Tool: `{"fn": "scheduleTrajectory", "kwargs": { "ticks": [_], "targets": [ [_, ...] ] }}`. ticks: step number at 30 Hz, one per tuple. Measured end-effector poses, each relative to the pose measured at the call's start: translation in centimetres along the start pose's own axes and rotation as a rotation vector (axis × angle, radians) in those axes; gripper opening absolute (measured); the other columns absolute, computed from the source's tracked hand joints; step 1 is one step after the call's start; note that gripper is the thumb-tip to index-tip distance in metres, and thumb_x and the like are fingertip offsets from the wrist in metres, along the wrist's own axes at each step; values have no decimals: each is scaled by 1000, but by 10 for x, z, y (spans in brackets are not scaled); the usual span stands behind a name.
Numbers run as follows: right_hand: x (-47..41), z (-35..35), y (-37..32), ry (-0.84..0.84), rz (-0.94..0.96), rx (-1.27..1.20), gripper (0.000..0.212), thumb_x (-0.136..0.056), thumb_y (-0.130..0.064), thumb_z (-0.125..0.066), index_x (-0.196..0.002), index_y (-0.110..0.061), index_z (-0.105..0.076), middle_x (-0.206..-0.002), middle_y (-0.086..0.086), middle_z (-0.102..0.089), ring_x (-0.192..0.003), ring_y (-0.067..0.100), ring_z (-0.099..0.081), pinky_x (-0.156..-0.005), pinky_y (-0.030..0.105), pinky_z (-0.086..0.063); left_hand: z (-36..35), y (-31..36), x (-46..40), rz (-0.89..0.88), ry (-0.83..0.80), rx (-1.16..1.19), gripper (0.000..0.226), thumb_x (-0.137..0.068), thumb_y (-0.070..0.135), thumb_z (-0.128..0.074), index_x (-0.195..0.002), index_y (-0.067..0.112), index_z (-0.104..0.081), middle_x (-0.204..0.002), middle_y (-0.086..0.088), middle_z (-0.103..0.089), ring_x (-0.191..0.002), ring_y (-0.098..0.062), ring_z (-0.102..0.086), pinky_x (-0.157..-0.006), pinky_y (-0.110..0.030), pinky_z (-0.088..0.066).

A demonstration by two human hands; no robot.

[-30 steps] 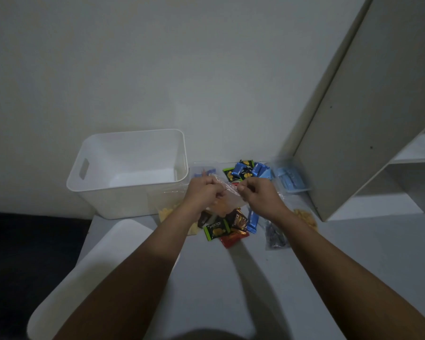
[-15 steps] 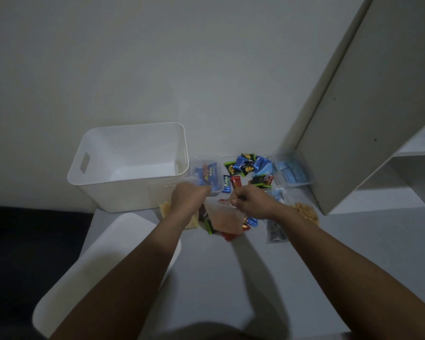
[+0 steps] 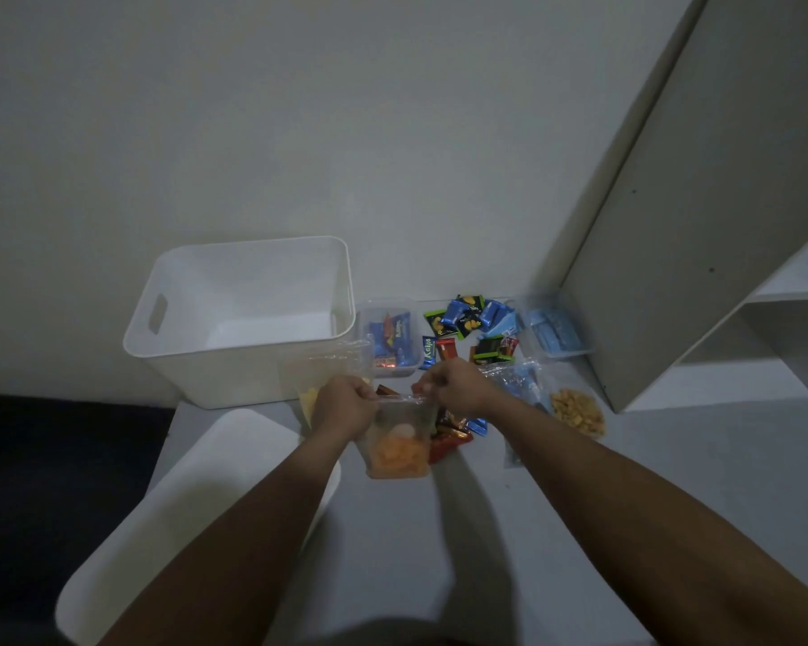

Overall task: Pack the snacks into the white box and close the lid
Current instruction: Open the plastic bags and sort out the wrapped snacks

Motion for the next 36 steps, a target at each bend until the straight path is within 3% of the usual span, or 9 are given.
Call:
{"fn": "scheduleTrajectory", "kwargs": {
  "ticks": [2,6,13,17,20,23,27,33,36],
  "targets": [
    [-1,2,-2,29,9,11,20,-94,-14,-57,-108,-8,-68,-113,10,-68,-104,20,-62,-87,32,-52,2,-3,-4,47,45,-16,11,-80,9,-66,-73,17,-68,-83,-3,-67,-80,-22,-62,-68,-28,-47],
    [-6,-1,0,29,3,-36,27,-92,-9,-58,-118,-9,-63,-126,11,-60,-111,22,-58,-73,20,-48,13,-11,-13,133,158,-59,11,-80,14,-59,-76,19,-68,-90,-5,-68,-88,-29,-63,-79,-35,-53],
    [-16,-8,11,1,-25,-72,21,-92,-11,-59,-112,-8,-63,-121,13,-59,-99,17,-58,-63,17,-48,20,-14,-13,131,207,-110,26,-75,12,-64,-99,19,-67,-105,-5,-65,-99,-30,-62,-84,-35,-51],
    [-19,3,23,39,-55,-23,22,-92,-14,-61,-112,-8,-65,-114,12,-64,-98,20,-61,-69,24,-51,10,-4,-4,-109,357,-328,46,-69,15,-68,-114,14,-57,-114,-9,-53,-107,-31,-51,-86,-44,-49],
    [-20,19,43,108,-99,63,25,-90,-17,-64,-113,-7,-66,-112,10,-66,-99,20,-62,-80,29,-52,-6,16,5,-353,399,-398,48,-74,22,-70,-119,14,-54,-118,-8,-50,-109,-25,-45,-90,-37,-43],
    [-16,36,73,213,-205,166,23,-88,-18,-64,-109,-7,-67,-109,9,-68,-99,21,-61,-84,30,-47,-33,32,6,-469,250,-322,42,-81,21,-68,-121,15,-56,-121,-3,-53,-111,-19,-47,-94,-33,-45],
    [0,55,113,312,-416,266,24,-88,-27,-60,-102,-7,-62,-101,11,-63,-90,25,-59,-80,35,-50,-66,44,4,-404,-105,-196,26,-83,22,-68,-109,22,-62,-105,3,-63,-98,-14,-60,-83,-34,-54],
    [14,59,152,178,-548,198,34,-91,-32,-55,-106,-2,-65,-100,12,-66,-87,27,-61,-68,27,-41,-107,50,7,-273,-454,-291,15,-84,23,-67,-97,16,-67,-94,-1,-67,-86,-15,-63,-79,-39,-57],
    [14,60,161,179,-535,102,27,-88,-26,-60,-104,-7,-72,-103,11,-70,-92,24,-63,-74,27,-48,-123,54,8,-240,-522,-269,12,-82,20,-70,-92,14,-68,-88,-3,-68,-83,-17,-65,-81,-39,-57]
  ]
}}
Point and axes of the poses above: each hand's wrist, its own x-axis away from the middle knuckle, its own z-axis out of the back of the hand, y = z × x, the point moved 3 cm from there along -x, towards the middle knuckle
